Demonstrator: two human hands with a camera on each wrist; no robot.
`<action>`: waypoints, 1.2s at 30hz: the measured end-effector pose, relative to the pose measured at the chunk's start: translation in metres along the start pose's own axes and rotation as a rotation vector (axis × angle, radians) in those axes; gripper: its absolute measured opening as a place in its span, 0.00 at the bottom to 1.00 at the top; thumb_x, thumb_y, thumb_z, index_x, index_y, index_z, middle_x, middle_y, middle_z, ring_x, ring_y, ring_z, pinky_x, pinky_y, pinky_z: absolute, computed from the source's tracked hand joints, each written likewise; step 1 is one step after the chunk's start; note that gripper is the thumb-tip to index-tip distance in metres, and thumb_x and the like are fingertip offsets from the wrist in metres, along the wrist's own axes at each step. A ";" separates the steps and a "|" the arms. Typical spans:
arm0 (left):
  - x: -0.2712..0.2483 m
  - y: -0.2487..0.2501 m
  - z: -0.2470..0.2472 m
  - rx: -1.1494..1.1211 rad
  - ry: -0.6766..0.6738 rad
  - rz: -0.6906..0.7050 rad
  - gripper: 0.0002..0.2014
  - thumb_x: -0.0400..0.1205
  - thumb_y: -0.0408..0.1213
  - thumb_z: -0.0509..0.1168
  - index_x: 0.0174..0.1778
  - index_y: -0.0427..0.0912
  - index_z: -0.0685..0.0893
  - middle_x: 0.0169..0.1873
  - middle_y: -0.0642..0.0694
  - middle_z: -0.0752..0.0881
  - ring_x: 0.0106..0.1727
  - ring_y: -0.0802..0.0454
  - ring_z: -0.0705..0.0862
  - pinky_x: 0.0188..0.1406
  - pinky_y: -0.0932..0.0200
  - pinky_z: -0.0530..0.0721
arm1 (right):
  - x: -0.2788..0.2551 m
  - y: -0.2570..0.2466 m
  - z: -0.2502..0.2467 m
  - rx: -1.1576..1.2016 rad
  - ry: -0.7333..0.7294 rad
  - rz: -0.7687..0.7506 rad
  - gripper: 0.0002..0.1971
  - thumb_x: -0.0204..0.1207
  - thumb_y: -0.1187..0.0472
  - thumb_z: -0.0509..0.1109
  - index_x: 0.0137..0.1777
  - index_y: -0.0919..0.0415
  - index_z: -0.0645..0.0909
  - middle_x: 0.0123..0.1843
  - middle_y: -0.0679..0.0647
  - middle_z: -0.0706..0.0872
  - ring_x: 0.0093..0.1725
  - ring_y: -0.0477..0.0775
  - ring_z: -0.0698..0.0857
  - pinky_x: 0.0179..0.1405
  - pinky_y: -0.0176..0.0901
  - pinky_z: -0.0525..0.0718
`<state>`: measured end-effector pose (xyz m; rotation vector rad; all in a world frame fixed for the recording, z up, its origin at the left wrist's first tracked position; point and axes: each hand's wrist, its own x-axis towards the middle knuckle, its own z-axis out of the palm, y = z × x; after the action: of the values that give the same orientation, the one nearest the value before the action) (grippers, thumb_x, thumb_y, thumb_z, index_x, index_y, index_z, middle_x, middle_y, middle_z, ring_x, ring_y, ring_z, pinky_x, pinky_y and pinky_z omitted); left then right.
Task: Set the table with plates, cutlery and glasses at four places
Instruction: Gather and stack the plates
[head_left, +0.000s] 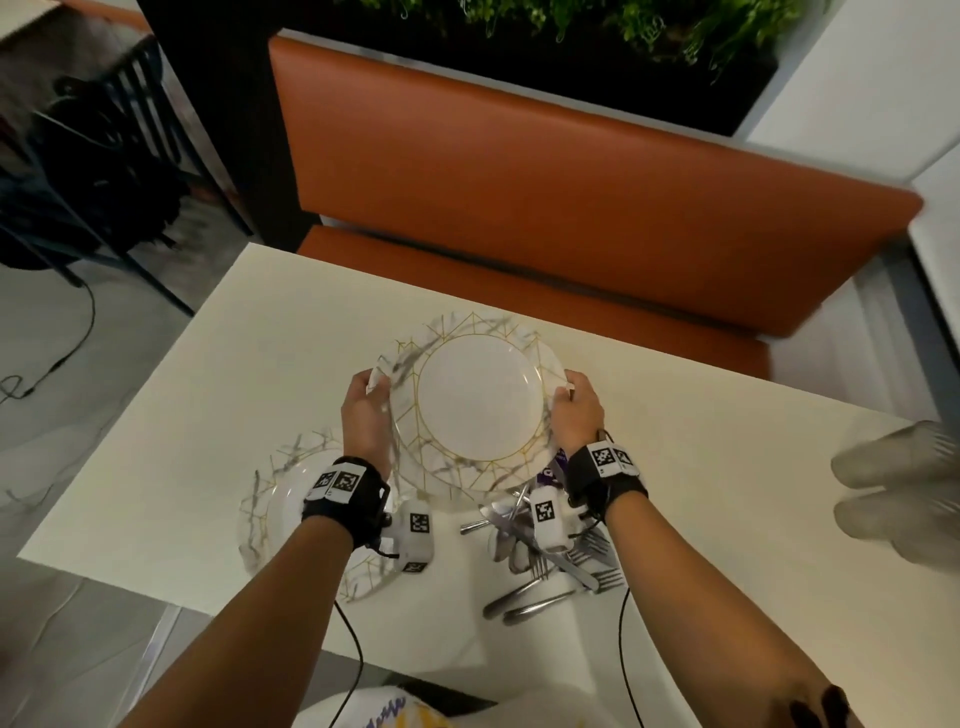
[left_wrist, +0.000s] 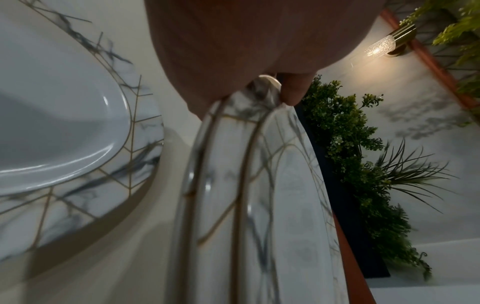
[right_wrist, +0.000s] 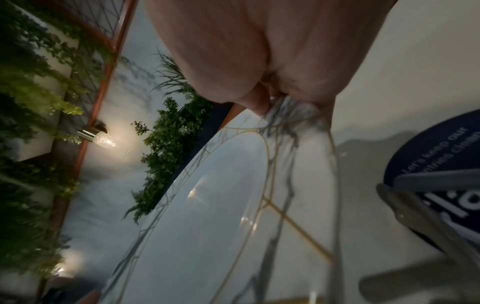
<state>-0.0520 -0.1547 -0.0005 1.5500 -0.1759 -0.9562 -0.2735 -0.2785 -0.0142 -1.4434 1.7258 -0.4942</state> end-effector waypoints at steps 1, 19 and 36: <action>-0.005 -0.003 0.001 0.007 0.026 -0.006 0.15 0.91 0.42 0.59 0.71 0.42 0.81 0.72 0.39 0.82 0.76 0.41 0.77 0.74 0.48 0.74 | -0.005 0.000 0.000 -0.012 -0.027 -0.015 0.20 0.89 0.61 0.55 0.78 0.54 0.73 0.66 0.50 0.83 0.59 0.55 0.82 0.55 0.42 0.80; -0.053 -0.037 -0.101 0.109 0.287 0.083 0.40 0.72 0.54 0.80 0.81 0.58 0.74 0.75 0.49 0.81 0.75 0.45 0.81 0.75 0.39 0.81 | -0.068 -0.009 0.057 0.132 -0.392 -0.156 0.22 0.88 0.53 0.57 0.81 0.47 0.75 0.77 0.50 0.81 0.62 0.53 0.86 0.68 0.52 0.84; 0.017 0.010 -0.218 0.349 0.237 0.268 0.34 0.81 0.46 0.75 0.83 0.49 0.72 0.79 0.48 0.77 0.82 0.49 0.73 0.81 0.48 0.73 | -0.153 0.029 0.162 -0.287 -0.326 0.071 0.14 0.77 0.58 0.73 0.62 0.58 0.86 0.61 0.58 0.90 0.60 0.60 0.88 0.57 0.42 0.83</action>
<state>0.1046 -0.0025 -0.0189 1.8891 -0.3876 -0.5433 -0.1628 -0.0950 -0.0802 -1.5546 1.6200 0.0319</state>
